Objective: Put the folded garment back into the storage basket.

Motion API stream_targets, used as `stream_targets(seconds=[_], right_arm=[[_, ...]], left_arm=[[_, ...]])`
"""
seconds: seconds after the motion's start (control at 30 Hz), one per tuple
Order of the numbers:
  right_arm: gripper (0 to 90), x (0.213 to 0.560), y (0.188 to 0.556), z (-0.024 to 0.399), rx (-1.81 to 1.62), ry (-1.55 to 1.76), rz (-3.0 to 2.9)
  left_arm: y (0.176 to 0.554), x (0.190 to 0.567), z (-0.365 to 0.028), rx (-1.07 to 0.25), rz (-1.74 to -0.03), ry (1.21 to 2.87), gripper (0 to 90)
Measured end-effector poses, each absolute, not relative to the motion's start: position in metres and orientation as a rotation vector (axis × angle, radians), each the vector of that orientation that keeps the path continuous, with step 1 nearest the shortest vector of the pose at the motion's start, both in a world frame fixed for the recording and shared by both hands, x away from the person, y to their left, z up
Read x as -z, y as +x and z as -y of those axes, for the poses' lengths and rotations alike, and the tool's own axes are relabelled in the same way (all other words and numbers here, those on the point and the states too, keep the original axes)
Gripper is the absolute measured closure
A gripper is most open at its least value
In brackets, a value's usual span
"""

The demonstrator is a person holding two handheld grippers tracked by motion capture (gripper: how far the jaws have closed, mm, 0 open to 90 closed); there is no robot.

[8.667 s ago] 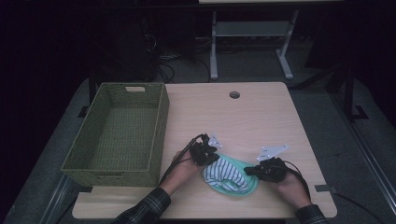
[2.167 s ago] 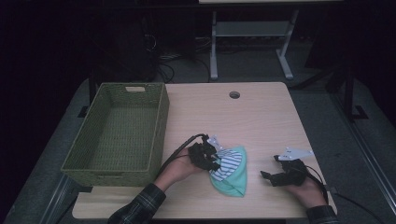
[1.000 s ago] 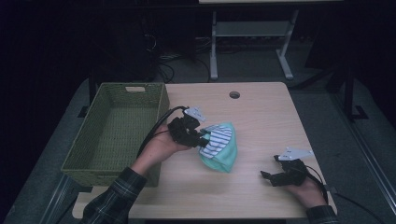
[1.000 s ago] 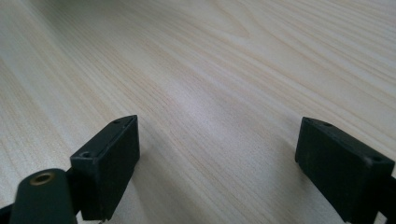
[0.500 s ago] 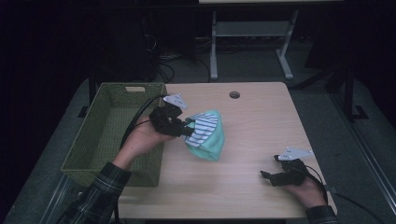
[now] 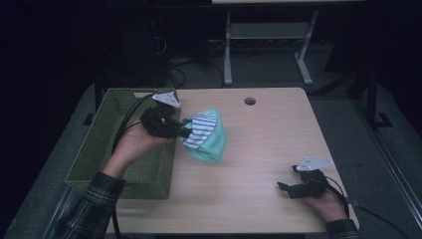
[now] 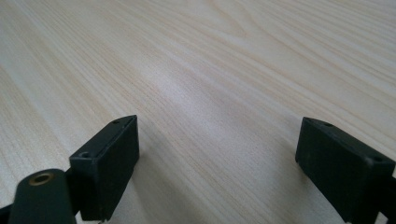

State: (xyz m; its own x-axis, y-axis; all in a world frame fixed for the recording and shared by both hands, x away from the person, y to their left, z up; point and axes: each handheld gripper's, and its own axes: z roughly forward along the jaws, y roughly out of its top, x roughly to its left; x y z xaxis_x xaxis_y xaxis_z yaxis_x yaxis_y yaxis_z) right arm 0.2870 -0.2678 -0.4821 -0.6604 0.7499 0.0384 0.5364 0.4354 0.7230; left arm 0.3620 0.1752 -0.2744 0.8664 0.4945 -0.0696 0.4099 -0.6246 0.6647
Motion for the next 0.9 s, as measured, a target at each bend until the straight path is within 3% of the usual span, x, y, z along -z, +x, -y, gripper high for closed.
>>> stream_targets(seconds=[0.9], right_arm=[[13.2,0.482,0.287,0.268,-1.053,1.126,-2.395]], left_arm=[[0.359,0.253,-0.271,-0.275,-0.889,2.193,76.0]])
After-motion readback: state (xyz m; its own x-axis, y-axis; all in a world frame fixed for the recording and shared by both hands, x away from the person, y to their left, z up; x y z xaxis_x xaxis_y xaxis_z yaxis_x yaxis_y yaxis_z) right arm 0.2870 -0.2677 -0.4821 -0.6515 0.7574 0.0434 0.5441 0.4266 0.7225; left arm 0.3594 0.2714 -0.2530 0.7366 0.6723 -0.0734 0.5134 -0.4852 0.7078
